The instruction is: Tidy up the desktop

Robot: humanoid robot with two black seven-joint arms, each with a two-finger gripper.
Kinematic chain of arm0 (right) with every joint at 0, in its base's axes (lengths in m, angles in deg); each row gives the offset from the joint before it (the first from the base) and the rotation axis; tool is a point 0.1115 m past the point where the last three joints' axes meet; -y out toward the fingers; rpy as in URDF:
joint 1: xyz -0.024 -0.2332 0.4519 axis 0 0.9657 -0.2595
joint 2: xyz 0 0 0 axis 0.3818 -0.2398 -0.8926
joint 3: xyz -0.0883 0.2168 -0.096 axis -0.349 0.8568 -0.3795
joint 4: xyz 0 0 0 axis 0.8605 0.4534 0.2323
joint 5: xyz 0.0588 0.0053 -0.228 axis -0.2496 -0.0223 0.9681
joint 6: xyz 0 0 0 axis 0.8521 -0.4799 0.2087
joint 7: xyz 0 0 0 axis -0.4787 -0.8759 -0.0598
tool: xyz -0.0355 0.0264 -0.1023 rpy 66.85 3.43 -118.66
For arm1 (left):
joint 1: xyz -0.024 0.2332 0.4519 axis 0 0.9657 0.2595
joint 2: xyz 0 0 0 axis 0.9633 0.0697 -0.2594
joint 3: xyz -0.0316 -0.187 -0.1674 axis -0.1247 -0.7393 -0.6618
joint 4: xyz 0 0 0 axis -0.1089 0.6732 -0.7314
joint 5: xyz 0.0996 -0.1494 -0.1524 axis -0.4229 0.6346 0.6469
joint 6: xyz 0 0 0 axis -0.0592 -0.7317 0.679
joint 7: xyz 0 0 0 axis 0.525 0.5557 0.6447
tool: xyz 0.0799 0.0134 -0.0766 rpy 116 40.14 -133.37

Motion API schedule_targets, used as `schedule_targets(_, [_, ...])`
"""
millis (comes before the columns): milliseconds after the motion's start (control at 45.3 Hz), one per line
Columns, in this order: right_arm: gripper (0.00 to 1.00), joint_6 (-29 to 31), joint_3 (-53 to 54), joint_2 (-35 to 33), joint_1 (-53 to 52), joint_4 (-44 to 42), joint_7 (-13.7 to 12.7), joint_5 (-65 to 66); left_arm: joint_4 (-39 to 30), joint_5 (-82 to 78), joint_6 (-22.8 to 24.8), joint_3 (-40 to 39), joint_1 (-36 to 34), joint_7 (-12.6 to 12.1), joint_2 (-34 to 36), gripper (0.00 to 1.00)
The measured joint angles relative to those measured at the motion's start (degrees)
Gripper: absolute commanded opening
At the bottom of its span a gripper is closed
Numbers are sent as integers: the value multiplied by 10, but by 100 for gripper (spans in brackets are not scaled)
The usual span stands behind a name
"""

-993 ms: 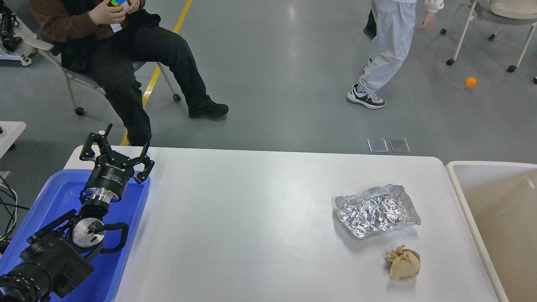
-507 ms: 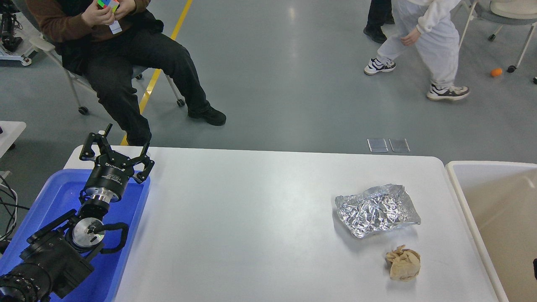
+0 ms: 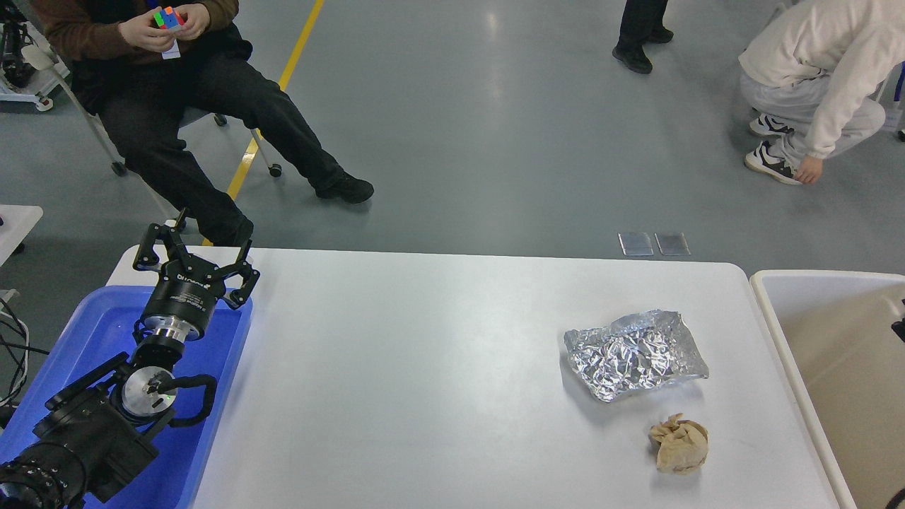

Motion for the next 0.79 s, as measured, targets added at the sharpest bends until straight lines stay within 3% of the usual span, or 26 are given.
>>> schedule_targets(441, [99, 69, 73, 12, -38, 222, 6, 3, 0, 0, 0, 1, -1, 0, 0, 100])
schedule_targets(794, [100, 73, 81, 128, -61, 290, 29, 9, 0, 0, 0, 1, -1, 0, 0, 100])
